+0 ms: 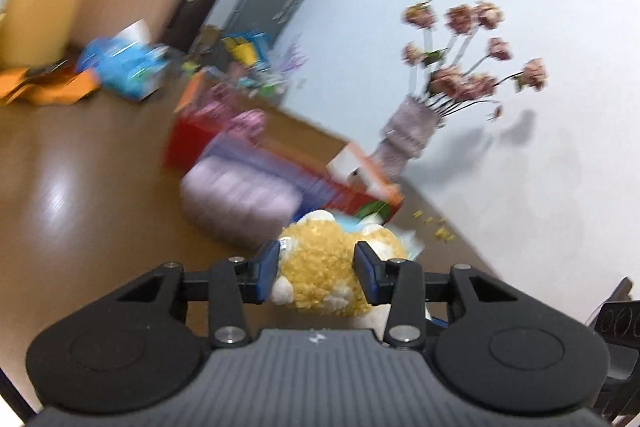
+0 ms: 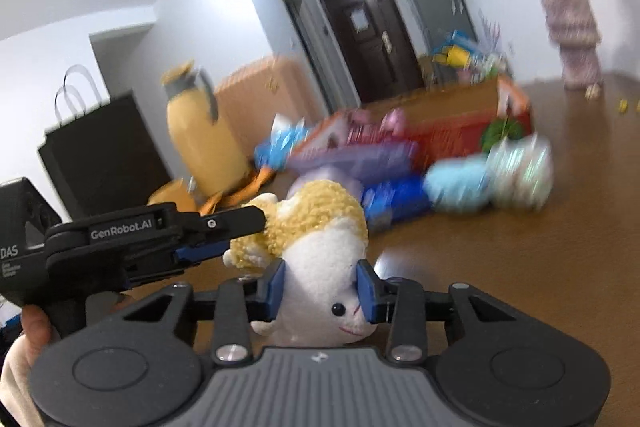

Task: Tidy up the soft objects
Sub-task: 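Lift the plush sheep into the cardboard box and open both tools, then withdraw both tools from the box toward the lavender knit cloth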

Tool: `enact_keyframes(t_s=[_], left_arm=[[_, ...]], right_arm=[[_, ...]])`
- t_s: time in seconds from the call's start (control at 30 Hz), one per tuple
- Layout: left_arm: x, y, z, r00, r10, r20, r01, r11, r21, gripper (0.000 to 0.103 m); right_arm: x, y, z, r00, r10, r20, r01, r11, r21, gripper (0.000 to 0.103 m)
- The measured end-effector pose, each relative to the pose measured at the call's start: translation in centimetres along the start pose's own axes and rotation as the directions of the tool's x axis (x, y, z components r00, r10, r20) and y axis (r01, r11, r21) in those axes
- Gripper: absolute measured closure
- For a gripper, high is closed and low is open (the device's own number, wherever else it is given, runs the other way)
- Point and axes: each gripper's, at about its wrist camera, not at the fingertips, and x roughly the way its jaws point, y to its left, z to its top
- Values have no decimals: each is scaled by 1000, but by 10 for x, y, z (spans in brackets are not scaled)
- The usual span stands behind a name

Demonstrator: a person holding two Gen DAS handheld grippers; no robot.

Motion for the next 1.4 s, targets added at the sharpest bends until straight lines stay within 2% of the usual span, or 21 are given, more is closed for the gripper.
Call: enact_keyframes(t_s=[0.1, 0.2, 0.3, 0.37, 0.43, 0.53, 0.63, 0.7, 0.77, 0.83, 0.9, 1.03, 1.17, 1.23, 1.3, 1.37, 1.4], left_arm=[[48, -19, 54, 998, -52, -24, 53, 998, 46, 61], [117, -29, 111, 995, -78, -62, 82, 995, 64, 61], [197, -31, 154, 994, -51, -97, 60, 994, 95, 62], [244, -25, 172, 992, -19, -124, 30, 996, 87, 62], [288, -19, 179, 987, 9, -162, 6, 995, 97, 62], [343, -10, 174, 967, 46, -251, -17, 993, 117, 62], [375, -6, 162, 945, 96, -314, -46, 986, 162, 62], [384, 0, 155, 934, 112, -339, -59, 985, 164, 62], [382, 4, 156, 935, 105, -337, -58, 987, 147, 62], [369, 2, 159, 950, 120, -287, -73, 983, 171, 61], [350, -3, 167, 960, 138, -244, -90, 976, 196, 59], [294, -14, 195, 972, 162, -169, -122, 967, 226, 55], [222, -26, 216, 973, 224, -62, -195, 933, 302, 46], [189, -34, 222, 968, 252, -18, -230, 908, 350, 36], [152, -42, 225, 960, 277, 44, -270, 873, 406, 15], [119, -49, 223, 954, 283, 101, -298, 844, 446, 7], [103, -52, 222, 951, 284, 123, -308, 833, 459, 5]], right_arm=[[8, -18, 50, 999, -33, 39, 35, 999, -36, 67], [37, -47, 112, 994, -87, 62, 90, 994, -59, 67], [90, -91, 176, 991, -132, 23, 132, 991, -2, 67], [130, -117, 205, 988, -156, -18, 157, 987, 27, 67], [166, -141, 220, 980, -188, -67, 192, 980, 59, 67], [205, -164, 228, 957, -263, -123, 272, 960, 62, 67], [232, -178, 223, 930, -322, -176, 335, 941, 49, 69], [244, -179, 219, 906, -372, -200, 379, 925, -1, 71], [253, -170, 216, 878, -444, -178, 433, 896, -100, 71], [256, -159, 214, 856, -498, -140, 472, 862, -182, 70], [255, -151, 218, 848, -517, -119, 485, 846, -220, 70], [218, -135, 241, 869, -489, -74, 470, 863, -186, 69], [158, -111, 268, 884, -467, -8, 456, 867, -200, 48], [124, -98, 277, 886, -463, 32, 459, 863, -210, 44], [91, -88, 284, 887, -457, 66, 460, 863, -209, 34], [63, -83, 287, 890, -448, 89, 457, 866, -202, 25], [51, -80, 286, 889, -447, 100, 458, 867, -198, 25]])
